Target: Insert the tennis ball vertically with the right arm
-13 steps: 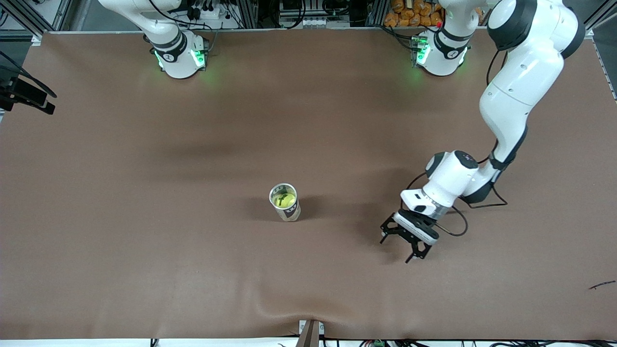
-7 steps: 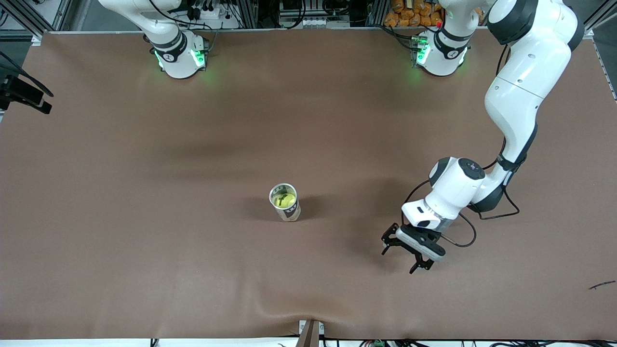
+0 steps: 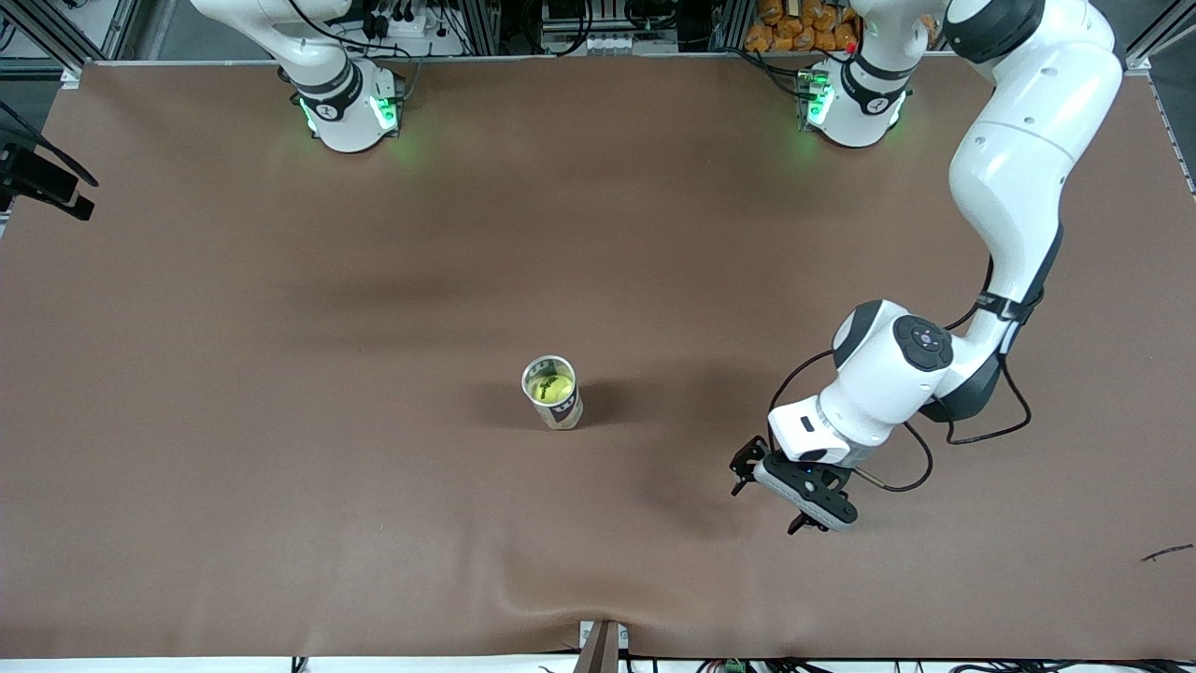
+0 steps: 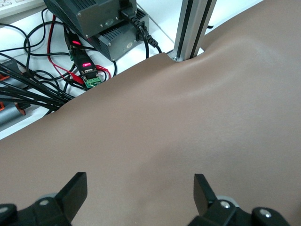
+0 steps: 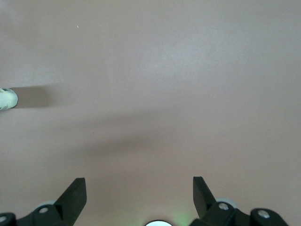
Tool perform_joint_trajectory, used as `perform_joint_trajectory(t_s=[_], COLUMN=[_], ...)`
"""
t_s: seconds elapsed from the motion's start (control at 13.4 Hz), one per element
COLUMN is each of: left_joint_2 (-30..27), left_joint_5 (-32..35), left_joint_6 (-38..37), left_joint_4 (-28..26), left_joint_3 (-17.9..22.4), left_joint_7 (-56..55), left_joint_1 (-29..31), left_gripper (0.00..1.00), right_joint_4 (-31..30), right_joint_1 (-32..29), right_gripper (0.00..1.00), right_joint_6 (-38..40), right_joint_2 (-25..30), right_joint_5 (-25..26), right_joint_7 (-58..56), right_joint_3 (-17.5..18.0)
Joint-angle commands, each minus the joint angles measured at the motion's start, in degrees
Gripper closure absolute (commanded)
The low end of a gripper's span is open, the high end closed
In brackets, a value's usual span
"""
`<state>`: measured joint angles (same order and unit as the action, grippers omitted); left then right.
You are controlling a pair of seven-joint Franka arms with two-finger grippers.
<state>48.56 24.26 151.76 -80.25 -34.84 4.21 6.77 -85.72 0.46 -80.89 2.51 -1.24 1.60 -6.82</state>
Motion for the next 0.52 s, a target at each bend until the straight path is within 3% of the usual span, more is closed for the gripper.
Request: perform_joint_trajectory(t_s=[0.0,0.15,0.45], left_joint_2=[-5.4,-9.8,-17.5], left_joint_5=[-3.0,-3.9,-13.8], left_joint_6=[-8.0,-15.1,-27.1], left_joint_4=[-0.8,-0.8,-0.9], left_joint_3=[0.4,0.3,2.0], left_joint_7=[-1.1,-1.1,-1.7], left_joint_1=[0.3,0.5,-0.3], left_gripper=[0.0,0.0,0.0], right_joint_4=[1.7,1.7,1.5], right_joint_1=[-1.2,-1.7,-1.7], right_gripper=[0.0,0.0,0.0], right_joint_6=[0.8,0.7,1.1], right_joint_2=[-0.7,-0.7,-0.7], right_joint_5=[0.6,0.5,0.6], right_joint_7=[0.1,0.0,-0.1], right_joint_3=[-0.1,-0.2,-0.1])
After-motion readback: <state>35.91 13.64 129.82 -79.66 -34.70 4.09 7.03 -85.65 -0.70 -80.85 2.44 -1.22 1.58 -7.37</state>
